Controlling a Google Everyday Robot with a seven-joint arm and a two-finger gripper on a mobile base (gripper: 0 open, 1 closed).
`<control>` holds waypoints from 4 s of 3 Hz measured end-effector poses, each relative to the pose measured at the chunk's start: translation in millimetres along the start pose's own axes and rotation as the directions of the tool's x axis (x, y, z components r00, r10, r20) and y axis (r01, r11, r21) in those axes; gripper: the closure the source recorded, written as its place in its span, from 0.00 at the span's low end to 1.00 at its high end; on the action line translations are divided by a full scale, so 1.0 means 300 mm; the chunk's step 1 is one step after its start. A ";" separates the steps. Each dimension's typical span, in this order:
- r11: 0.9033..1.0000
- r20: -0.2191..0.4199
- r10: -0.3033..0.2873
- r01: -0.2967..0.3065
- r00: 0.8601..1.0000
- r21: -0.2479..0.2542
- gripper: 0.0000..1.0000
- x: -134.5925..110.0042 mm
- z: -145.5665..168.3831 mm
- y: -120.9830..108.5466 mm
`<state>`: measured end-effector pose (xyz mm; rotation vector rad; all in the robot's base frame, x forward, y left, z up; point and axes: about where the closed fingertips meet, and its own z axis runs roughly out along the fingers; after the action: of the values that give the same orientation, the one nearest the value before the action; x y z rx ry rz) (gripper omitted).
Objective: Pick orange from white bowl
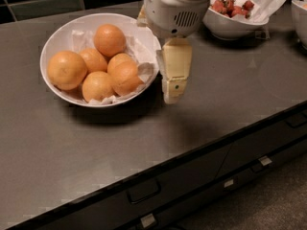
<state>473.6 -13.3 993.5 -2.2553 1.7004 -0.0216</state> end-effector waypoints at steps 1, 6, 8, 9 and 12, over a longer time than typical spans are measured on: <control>0.998 0.043 -0.065 0.065 0.997 0.001 0.00 -0.094 0.040 -0.050; 0.945 0.114 -0.326 0.324 0.938 0.037 0.00 -0.481 0.132 -0.299; 0.941 0.135 -0.339 0.336 0.931 0.048 0.00 -0.511 0.148 -0.312; 0.936 0.170 -0.352 0.350 0.921 0.039 0.00 -0.537 0.180 -0.314; 0.936 0.238 -0.333 0.350 0.912 -0.031 0.14 -0.554 0.279 -0.325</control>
Offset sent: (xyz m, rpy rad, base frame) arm 0.0064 0.0272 -0.0046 0.0169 0.0074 0.0648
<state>532.7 186.9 968.2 -2.4726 1.1932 0.2182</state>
